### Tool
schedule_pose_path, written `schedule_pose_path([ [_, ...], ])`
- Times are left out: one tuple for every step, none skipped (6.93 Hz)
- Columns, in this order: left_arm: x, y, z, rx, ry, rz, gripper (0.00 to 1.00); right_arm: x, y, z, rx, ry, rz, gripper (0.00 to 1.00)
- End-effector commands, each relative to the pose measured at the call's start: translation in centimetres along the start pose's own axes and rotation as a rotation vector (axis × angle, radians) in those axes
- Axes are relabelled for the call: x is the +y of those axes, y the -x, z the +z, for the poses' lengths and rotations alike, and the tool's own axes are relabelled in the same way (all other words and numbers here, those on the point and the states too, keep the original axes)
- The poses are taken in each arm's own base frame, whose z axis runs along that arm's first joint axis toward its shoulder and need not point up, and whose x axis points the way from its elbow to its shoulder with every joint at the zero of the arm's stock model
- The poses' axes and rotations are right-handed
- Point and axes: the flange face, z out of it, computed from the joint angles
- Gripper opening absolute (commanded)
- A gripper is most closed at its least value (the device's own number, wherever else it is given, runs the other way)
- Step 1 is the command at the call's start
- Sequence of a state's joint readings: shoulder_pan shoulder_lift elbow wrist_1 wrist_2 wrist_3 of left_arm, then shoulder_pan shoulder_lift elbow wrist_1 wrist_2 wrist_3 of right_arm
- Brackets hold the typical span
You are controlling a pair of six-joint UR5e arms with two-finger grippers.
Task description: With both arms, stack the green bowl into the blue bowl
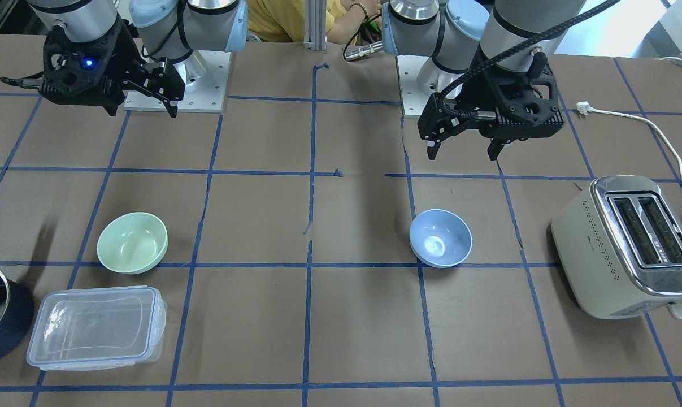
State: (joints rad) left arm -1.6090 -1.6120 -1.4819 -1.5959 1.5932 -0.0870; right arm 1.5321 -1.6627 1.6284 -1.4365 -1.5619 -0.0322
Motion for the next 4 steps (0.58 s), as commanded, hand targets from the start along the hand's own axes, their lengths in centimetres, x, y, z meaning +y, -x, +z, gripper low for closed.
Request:
schedule_pose_path([
  [-0.1,0.1,0.2,0.001,0.001,0.001,1.0,0.0,0.0,0.1,0.001,0.003,0.001,1.0],
  [0.1,0.5,1.1,-0.004,0.018,-0.003,1.0,0.0,0.0,0.1,0.003,0.003,0.001,1.0],
  [0.4,0.8,1.8,-0.004,0.021,-0.01,1.0,0.0,0.0,0.1,0.003,0.003,0.004,1.0],
  [0.3,0.7,1.7,0.0,0.006,-0.009,1.0,-0.1,0.0,0.1,-0.003,0.001,0.003,1.0],
])
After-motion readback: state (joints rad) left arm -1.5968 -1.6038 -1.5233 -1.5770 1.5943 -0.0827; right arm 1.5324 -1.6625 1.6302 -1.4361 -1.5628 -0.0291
